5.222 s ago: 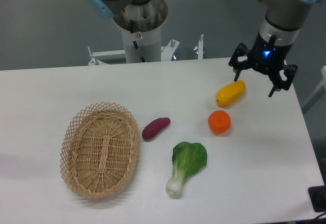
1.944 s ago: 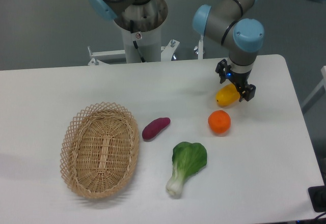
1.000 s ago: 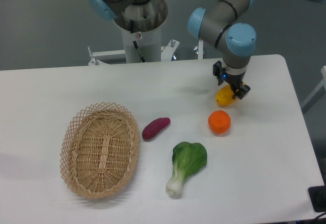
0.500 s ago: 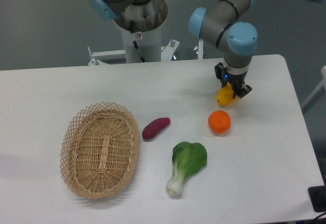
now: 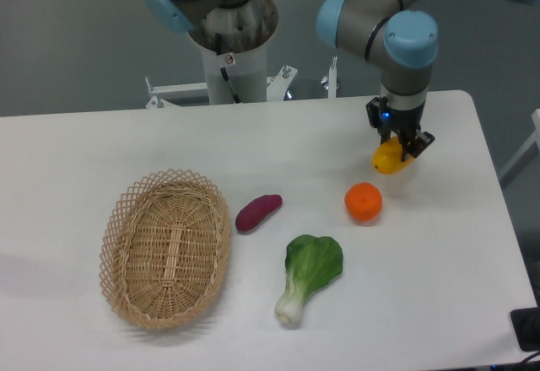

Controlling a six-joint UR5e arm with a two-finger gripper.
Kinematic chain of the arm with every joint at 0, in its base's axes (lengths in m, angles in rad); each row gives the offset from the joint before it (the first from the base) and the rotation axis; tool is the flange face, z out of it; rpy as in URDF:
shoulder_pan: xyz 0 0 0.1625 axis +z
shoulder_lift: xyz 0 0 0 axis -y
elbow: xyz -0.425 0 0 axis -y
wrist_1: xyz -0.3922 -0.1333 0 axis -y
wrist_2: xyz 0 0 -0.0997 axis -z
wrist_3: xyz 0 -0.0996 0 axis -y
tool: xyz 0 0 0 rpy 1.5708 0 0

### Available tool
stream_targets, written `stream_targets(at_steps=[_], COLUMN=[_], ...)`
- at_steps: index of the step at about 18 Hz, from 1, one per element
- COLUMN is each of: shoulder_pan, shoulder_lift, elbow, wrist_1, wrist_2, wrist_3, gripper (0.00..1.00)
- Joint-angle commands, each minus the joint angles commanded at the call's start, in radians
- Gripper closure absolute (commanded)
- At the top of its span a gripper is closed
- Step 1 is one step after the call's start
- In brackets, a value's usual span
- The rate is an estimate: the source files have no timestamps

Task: Pick up the mango from the table
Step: 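Lift the held mango up off the table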

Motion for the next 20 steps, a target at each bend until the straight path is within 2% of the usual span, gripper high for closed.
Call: stream_targets(at_steps=[2, 6, 11, 16, 20], shoulder_pan=[-0.014, -0.084, -0.149, -0.201, -0.236], shoulder_lift=[0.012, 0.031, 0.032, 0.055, 0.074], elbow=[0.043, 0.129, 0.209, 0.261, 0.273], wrist_1=[-0.049, -0.082, -0.138, -0.239, -0.266], wrist_2=[-0.061, -0.149, -0.197, -0.197, -0.195], wrist_3=[-0.093, -0.328, -0.512, -0.608, -0.645], gripper=[0.48, 0.48, 0.47, 0.47, 0.47])
